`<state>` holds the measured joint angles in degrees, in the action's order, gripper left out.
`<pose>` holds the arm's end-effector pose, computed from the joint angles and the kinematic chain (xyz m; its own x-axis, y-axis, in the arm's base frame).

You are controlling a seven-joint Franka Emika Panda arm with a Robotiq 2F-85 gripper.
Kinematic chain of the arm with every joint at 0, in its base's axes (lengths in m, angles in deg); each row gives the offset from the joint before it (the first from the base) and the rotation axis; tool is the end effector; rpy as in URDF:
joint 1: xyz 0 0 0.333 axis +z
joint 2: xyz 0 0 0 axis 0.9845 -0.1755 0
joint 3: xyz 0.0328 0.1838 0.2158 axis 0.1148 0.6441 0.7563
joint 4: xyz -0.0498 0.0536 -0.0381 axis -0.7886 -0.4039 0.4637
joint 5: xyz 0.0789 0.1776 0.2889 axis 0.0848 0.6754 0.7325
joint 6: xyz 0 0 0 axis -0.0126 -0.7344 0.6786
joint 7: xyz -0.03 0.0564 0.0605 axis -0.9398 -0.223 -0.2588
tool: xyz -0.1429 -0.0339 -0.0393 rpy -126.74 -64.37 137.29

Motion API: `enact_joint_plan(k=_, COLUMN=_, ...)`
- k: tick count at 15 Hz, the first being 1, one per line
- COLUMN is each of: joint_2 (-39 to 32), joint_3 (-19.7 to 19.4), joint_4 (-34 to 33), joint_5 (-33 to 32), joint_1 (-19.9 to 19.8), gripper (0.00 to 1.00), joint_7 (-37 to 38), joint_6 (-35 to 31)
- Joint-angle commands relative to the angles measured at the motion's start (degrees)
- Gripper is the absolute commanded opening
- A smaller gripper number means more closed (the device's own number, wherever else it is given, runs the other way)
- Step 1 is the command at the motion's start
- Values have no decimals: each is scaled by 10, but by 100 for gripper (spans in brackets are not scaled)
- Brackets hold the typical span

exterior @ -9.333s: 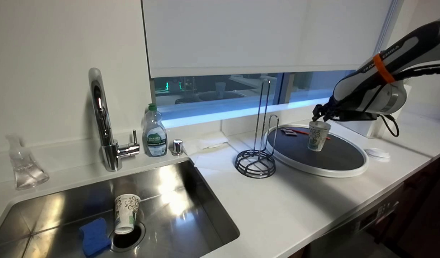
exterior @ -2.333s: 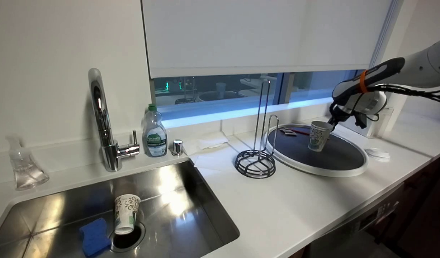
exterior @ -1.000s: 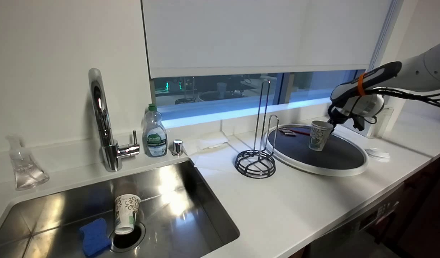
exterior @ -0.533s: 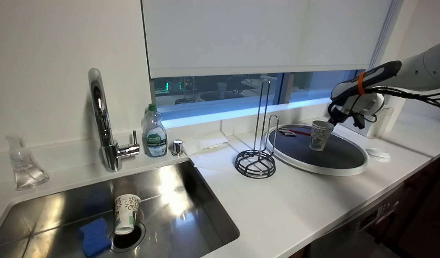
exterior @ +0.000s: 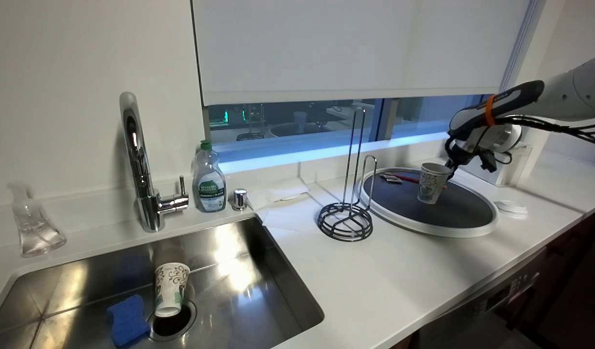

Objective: Turn the paper cup over and put the orange object inside the paper cup

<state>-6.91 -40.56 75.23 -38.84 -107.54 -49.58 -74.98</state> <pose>0.6540 -0.2837 0.2093 0.7255 0.6237 0.2909 0.6109 -0.7783 0.1450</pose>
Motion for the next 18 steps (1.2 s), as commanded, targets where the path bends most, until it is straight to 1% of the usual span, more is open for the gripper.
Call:
enact_joint_plan(k=1, joint_2=5, joint_3=-26, joint_4=-6, joint_5=-25, joint_1=17, gripper=0, joint_7=28, joint_6=46)
enact_joint_plan(k=8, joint_2=30, joint_3=-39, joint_4=-6, joint_5=-26, joint_1=24, gripper=0, joint_7=75, joint_6=115)
enact_joint_plan(k=10, joint_2=38, joint_3=-46, joint_4=-4, joint_5=-28, joint_1=27, gripper=0, joint_7=94, joint_6=116)
enact_joint_plan(k=13, joint_2=55, joint_3=-50, joint_4=7, joint_5=-22, joint_1=26, gripper=0, joint_7=118, joint_6=80)
enact_joint_plan(k=16, joint_2=83, joint_3=-43, joint_4=25, joint_5=-15, joint_1=19, gripper=0, joint_7=112, joint_6=42)
enact_joint_plan(k=18, joint_2=96, joint_3=-40, joint_4=28, joint_5=-13, joint_1=16, gripper=0, joint_7=109, joint_6=31)
